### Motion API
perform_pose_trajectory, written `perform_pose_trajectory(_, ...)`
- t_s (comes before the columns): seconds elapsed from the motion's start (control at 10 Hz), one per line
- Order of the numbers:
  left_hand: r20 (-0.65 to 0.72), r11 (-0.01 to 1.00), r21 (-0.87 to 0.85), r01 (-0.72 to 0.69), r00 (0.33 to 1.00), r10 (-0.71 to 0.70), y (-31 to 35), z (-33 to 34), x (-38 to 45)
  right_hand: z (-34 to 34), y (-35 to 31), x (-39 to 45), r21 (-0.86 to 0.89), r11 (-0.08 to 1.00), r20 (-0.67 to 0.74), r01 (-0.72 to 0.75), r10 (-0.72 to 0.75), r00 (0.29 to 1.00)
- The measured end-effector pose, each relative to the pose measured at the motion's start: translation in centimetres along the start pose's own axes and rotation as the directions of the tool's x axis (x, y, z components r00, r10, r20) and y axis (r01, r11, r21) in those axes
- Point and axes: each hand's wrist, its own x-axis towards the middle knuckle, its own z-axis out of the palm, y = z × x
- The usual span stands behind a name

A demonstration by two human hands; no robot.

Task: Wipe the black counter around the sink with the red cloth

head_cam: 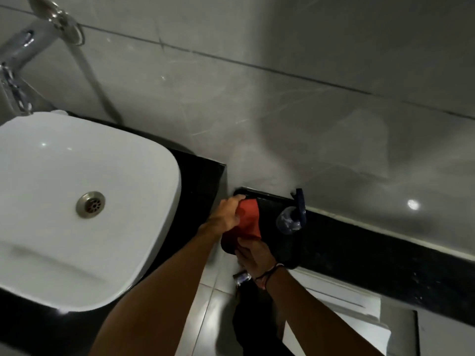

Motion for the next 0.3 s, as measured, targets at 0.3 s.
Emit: perform_pose_trajectory(0.3, -0.269, 0.946, -0.034, -0.324, 0.914, 0.304, 0.0, -3.4, -8.8, 0.5, 1.3, -6.6, -0.615, 0.704, 0.011, 0.355, -0.443, 0.896)
